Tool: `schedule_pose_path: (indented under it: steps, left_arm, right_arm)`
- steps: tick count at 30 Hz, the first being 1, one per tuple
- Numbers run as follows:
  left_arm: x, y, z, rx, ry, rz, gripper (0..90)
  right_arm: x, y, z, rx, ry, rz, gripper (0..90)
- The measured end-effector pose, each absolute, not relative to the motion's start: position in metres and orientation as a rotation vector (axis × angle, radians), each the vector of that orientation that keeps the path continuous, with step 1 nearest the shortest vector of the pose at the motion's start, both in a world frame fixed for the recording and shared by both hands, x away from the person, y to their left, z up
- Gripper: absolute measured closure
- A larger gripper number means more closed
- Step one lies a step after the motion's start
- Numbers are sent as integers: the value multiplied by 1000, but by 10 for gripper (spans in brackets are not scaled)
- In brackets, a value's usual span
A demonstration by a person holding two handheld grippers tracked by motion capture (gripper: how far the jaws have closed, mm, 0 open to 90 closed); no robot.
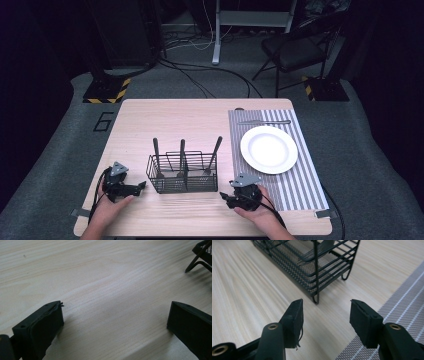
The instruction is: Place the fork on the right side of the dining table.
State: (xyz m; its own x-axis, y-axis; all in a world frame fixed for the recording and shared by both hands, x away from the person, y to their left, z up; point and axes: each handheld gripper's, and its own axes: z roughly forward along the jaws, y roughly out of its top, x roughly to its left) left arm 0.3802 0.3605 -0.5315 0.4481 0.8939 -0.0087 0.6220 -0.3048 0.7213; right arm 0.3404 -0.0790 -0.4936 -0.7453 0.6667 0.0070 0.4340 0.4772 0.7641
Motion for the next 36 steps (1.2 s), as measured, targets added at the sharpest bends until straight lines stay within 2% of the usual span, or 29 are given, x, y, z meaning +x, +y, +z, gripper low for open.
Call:
schedule_pose_path:
  steps: [13,36]
  left_arm:
    - [380,360,-532,2040,1264,528,2]
    - [380,361,-532,2041,1264,528,2]
  right_arm:
    - [343,-92,-474,1008,2396,1188,479]
    - [366,-112,-434,1084,2350,1234,468]
